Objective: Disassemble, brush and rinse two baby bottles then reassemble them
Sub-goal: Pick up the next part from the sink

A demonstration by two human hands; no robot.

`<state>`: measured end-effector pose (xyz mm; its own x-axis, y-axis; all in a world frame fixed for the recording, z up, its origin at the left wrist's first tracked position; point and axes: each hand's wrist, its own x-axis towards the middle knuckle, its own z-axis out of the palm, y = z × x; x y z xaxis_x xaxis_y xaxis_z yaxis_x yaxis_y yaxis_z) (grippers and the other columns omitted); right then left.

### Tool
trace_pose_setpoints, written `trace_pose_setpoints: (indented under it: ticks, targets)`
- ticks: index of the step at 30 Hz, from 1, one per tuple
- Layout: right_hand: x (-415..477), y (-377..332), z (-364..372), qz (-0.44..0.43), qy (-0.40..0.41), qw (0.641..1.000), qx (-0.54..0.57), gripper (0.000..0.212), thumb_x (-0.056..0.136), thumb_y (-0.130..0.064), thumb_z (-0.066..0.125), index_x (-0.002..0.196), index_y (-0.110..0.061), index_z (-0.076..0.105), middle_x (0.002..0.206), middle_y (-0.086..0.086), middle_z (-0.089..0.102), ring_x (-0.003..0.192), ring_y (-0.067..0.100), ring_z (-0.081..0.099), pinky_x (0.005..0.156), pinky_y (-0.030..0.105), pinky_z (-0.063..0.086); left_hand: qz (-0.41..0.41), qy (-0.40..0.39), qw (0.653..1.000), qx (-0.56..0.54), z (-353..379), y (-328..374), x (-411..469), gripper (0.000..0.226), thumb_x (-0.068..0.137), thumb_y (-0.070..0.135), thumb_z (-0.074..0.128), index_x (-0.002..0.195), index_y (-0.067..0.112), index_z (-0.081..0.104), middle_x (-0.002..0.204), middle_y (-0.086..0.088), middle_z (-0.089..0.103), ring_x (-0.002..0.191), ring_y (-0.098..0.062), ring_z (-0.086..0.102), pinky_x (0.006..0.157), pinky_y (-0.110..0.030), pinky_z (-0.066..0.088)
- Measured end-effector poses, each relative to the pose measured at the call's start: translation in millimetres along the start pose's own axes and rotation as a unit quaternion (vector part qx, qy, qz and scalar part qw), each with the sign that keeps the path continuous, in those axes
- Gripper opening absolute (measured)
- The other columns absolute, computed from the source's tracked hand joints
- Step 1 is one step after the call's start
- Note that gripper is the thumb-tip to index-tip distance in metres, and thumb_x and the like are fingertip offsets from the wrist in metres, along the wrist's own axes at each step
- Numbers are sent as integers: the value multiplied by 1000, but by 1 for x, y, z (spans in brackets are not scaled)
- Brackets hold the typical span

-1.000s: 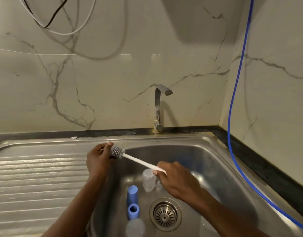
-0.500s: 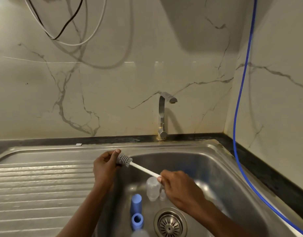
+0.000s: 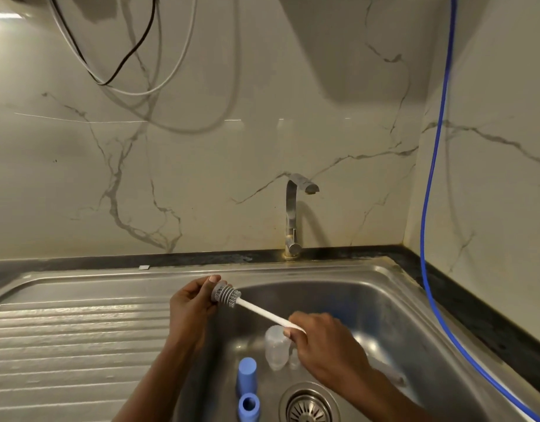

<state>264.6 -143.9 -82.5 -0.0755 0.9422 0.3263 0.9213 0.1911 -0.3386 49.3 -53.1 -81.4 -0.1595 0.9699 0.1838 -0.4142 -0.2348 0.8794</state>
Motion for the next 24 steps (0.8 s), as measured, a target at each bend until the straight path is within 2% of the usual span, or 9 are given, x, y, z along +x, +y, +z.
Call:
trace_pose_setpoints:
  ticks: [2, 5, 6, 8, 11, 15, 18, 20, 24]
  targets:
    - [0, -4, -3, 14, -72, 983, 166, 23, 96, -38, 50, 76, -30, 59, 63, -6, 59, 61, 11, 54, 63, 32, 46, -18, -23, 999, -29, 0, 6, 0, 14, 93, 7, 55, 95, -1, 67, 86, -16, 72, 81, -24, 72, 76, -31, 60]
    - [-2, -12, -13, 120, -244, 864, 423, 30, 102, -32, 45, 84, -26, 68, 56, -9, 46, 42, 5, 34, 39, 18, 28, -53, -45, 993, -91, -4, 15, 1, 23, 86, 15, 58, 101, -2, 65, 94, -16, 72, 89, -26, 73, 85, -38, 57]
    - [-2, -12, -13, 118, -255, 862, 422, 30, 102, -34, 44, 89, -23, 68, 57, -6, 48, 40, 5, 33, 39, 17, 26, -54, -44, 993, -91, -5, 16, 1, 28, 82, 17, 60, 102, -1, 65, 97, -17, 72, 92, -27, 72, 86, -40, 57]
    - [-3, -12, -4, 80, -191, 920, 333, 27, 98, -43, 48, 92, -22, 65, 60, -4, 58, 41, 5, 43, 43, 22, 35, -42, -27, 997, -65, -5, 13, 0, 35, 75, 22, 66, 102, 0, 66, 100, -19, 71, 96, -30, 70, 87, -42, 56]
    - [-2, -5, 4, 2, -45, 989, 138, 30, 88, -54, 55, 91, -24, 53, 77, -3, 65, 68, 11, 59, 61, 31, 44, -31, 1, 999, -41, -4, 7, -2, 30, 75, 23, 66, 97, 3, 70, 100, -20, 70, 97, -31, 68, 86, -41, 57]
    - [4, 4, -1, -26, 27, 997, 64, 22, 96, -41, 47, 88, -23, 58, 74, -3, 62, 73, 20, 59, 66, 37, 46, -33, 0, 999, -31, -6, 5, -1, 21, 85, 19, 62, 97, 5, 70, 99, -17, 71, 97, -30, 68, 85, -37, 56]
    - [4, -1, -3, -23, -43, 989, 140, 28, 98, -32, 43, 84, -23, 67, 68, -7, 60, 62, 9, 56, 66, 31, 48, -41, -1, 998, -38, -6, 8, -1, 16, 95, 11, 55, 100, 3, 67, 100, -18, 69, 89, -24, 72, 85, -37, 57]
    - [4, -4, -6, 18, -103, 971, 213, 32, 100, -31, 44, 83, -23, 69, 61, -7, 54, 51, 3, 49, 53, 20, 43, -49, -6, 997, -53, -5, 11, -1, 16, 95, 11, 53, 99, 3, 66, 97, -15, 70, 85, -21, 73, 84, -37, 57]
    - [2, -5, -20, 139, -277, 851, 424, 34, 104, -40, 38, 89, -20, 61, 59, -7, 40, 40, 2, 29, 34, 14, 23, -60, -13, 995, -79, -4, 13, -1, 17, 96, 12, 53, 101, 3, 66, 94, -12, 72, 91, -24, 72, 85, -36, 57]
